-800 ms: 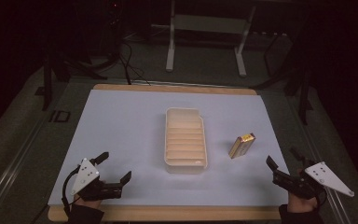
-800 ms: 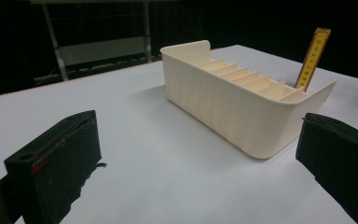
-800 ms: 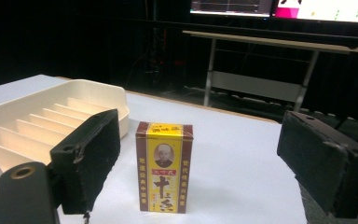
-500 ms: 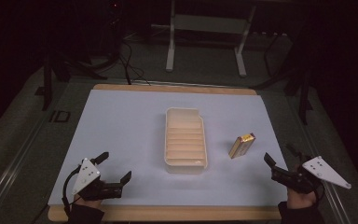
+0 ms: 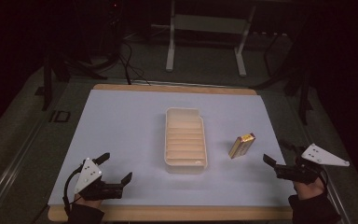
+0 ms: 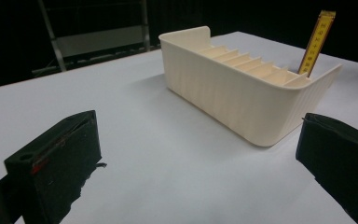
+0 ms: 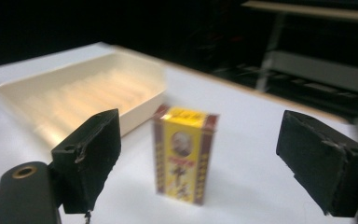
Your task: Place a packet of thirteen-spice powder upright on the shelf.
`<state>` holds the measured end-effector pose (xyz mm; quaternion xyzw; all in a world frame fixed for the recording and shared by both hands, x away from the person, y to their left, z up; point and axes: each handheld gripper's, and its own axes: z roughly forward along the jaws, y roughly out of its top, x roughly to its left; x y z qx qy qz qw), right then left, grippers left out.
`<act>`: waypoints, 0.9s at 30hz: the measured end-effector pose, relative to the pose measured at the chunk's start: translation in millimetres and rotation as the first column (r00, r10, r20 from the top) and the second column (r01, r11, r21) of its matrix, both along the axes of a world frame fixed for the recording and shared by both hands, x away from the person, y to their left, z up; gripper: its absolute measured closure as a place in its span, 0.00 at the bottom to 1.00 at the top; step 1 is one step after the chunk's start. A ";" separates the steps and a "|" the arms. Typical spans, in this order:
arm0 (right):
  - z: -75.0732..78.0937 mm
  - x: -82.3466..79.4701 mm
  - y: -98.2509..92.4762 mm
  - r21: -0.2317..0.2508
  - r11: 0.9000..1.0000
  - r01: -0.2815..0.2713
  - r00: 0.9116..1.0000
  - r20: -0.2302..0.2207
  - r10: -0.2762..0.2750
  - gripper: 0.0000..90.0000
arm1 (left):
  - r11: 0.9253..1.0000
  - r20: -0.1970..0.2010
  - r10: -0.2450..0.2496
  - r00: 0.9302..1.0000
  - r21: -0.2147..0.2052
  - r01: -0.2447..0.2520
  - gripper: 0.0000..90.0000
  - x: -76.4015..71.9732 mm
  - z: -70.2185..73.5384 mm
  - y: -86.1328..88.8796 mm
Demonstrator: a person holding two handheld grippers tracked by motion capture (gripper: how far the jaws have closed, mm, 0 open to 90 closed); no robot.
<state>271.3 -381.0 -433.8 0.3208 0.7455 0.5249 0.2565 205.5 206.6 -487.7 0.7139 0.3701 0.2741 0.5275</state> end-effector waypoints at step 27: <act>-23.9 31.3 27.3 -0.382 0.711 -0.590 0.768 -0.536 0.350 0.15 | 1.000 -0.027 -0.013 1.000 0.019 0.014 0.00 2.5 -2.4 -1.5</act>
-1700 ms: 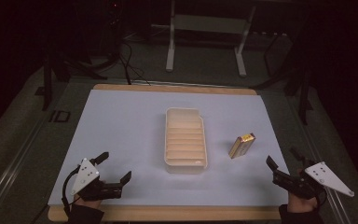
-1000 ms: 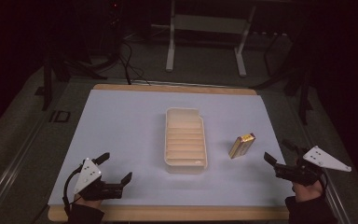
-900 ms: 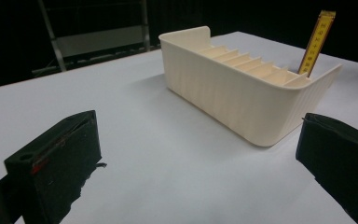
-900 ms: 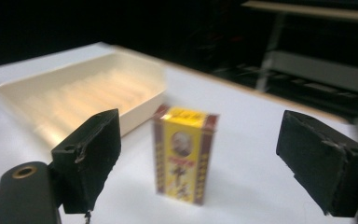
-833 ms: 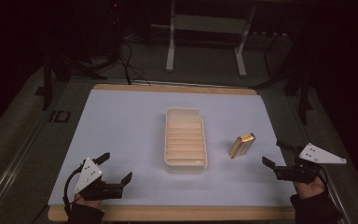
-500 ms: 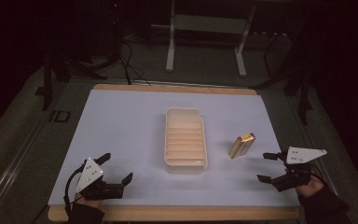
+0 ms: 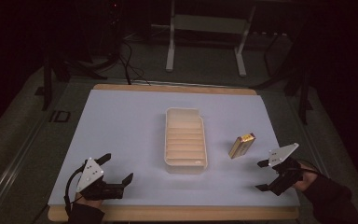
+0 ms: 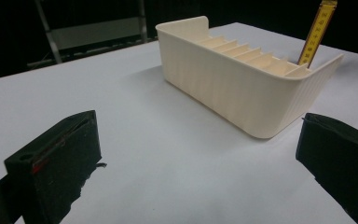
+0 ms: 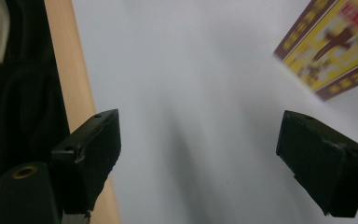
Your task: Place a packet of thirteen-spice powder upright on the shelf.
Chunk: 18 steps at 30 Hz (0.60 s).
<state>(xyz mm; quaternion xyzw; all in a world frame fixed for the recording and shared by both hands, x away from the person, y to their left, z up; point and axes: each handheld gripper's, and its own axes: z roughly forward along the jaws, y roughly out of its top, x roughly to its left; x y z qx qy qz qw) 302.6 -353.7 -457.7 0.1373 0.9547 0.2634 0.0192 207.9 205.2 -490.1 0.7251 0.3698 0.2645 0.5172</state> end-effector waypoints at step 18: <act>13.8 11.6 32.7 -0.362 0.919 -0.154 0.970 -0.233 0.070 0.16 | 1.000 -0.008 -0.007 1.000 0.001 0.007 0.00 -0.2 -0.5 -0.9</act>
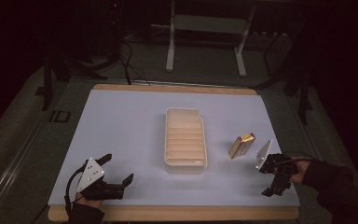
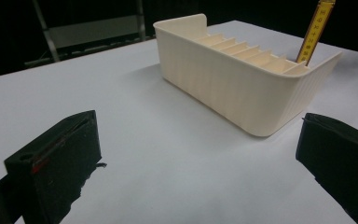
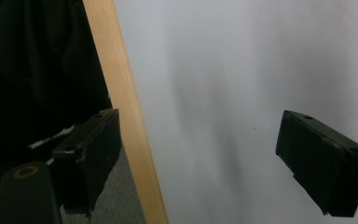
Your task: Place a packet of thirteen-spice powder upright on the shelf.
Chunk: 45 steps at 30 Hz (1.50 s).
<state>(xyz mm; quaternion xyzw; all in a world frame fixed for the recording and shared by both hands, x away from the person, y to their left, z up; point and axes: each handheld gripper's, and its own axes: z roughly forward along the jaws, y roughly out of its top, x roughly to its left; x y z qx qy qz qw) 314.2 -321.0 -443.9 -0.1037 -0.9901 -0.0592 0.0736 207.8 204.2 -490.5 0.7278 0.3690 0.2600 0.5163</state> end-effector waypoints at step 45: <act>86.0 44.4 10.5 0.209 0.965 -0.159 0.967 0.228 0.110 0.16 | 1.000 -0.015 0.011 1.000 0.008 -0.011 0.00 -4.6 -2.0 3.9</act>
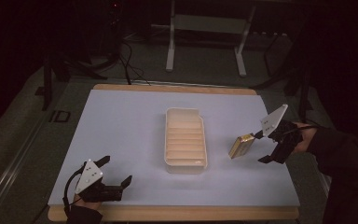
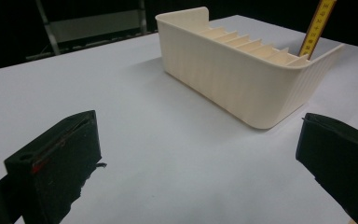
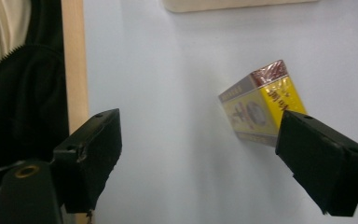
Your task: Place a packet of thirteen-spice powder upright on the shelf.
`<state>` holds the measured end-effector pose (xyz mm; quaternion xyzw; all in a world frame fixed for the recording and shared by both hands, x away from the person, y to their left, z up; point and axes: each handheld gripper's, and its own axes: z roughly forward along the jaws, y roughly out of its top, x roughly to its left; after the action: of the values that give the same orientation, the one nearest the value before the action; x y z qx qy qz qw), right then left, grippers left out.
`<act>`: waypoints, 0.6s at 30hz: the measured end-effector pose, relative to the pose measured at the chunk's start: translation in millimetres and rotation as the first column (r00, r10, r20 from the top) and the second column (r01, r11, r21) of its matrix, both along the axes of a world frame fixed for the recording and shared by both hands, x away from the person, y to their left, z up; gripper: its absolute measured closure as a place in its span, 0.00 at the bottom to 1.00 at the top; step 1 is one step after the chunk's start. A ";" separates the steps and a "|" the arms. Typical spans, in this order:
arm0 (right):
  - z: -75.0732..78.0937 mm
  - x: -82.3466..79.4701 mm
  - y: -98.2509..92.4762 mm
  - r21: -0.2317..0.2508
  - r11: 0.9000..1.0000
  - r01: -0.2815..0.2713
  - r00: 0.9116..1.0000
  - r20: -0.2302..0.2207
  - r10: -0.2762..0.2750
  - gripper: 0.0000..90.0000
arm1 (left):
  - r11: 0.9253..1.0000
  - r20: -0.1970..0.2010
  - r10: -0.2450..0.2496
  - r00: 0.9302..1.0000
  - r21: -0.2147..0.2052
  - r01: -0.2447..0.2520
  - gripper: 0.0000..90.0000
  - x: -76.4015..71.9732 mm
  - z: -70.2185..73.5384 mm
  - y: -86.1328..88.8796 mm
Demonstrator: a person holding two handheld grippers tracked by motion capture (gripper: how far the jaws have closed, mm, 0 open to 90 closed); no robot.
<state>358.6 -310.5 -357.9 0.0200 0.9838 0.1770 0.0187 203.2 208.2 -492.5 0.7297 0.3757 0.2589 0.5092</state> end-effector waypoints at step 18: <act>3.1 39.7 15.7 -0.055 0.997 -0.062 0.993 0.099 0.067 0.33 | 1.000 -0.006 0.003 1.000 -0.002 -0.003 0.00 -1.2 -0.8 1.5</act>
<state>398.3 -294.8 -354.8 -0.0212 0.9860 0.1527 0.0631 202.0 209.7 -493.3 0.7295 0.3785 0.2571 0.5083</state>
